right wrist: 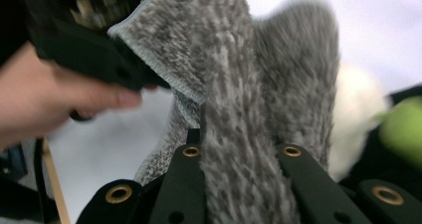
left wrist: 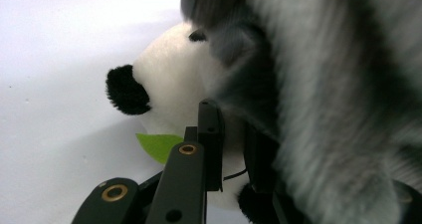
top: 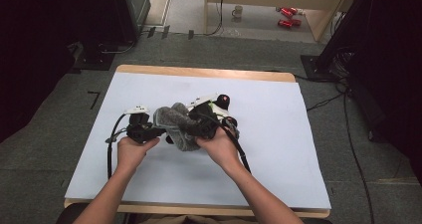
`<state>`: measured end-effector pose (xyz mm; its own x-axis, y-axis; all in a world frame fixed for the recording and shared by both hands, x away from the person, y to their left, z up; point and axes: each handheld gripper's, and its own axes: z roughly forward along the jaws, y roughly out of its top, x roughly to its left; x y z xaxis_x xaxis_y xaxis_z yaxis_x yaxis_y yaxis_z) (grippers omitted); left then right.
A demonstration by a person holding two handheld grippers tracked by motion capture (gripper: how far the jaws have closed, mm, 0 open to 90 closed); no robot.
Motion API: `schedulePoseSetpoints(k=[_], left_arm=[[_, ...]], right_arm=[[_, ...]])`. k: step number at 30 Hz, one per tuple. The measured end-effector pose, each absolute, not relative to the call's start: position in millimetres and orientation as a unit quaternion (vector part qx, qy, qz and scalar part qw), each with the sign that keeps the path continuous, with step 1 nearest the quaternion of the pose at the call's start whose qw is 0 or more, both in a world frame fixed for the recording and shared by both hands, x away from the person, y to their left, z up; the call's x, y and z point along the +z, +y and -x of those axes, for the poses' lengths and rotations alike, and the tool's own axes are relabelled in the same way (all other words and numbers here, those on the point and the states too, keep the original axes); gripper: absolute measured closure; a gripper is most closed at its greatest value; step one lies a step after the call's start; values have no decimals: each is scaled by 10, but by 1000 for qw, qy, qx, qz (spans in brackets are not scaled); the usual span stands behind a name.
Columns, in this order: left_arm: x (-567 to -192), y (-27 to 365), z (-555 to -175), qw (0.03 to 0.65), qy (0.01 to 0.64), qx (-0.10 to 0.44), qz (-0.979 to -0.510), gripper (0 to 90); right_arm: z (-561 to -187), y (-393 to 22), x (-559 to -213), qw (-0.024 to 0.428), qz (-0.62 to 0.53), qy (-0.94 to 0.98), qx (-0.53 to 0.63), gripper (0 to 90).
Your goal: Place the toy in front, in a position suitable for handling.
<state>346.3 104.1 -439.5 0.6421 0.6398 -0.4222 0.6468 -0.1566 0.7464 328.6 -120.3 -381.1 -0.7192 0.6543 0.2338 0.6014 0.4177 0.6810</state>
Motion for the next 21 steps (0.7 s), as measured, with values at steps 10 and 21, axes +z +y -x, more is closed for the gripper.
schedulePoseSetpoints(k=[10,21], left_arm=[[-4401,980,-3426,471,414,24,-779,817],[-4400,958,-3394,463,400,26,-790,818]], right_arm=[[-3365,-1202,-3896,91,-356,854,369,830],[-3601,-1305,-3762,126,-386,836,369,831]])
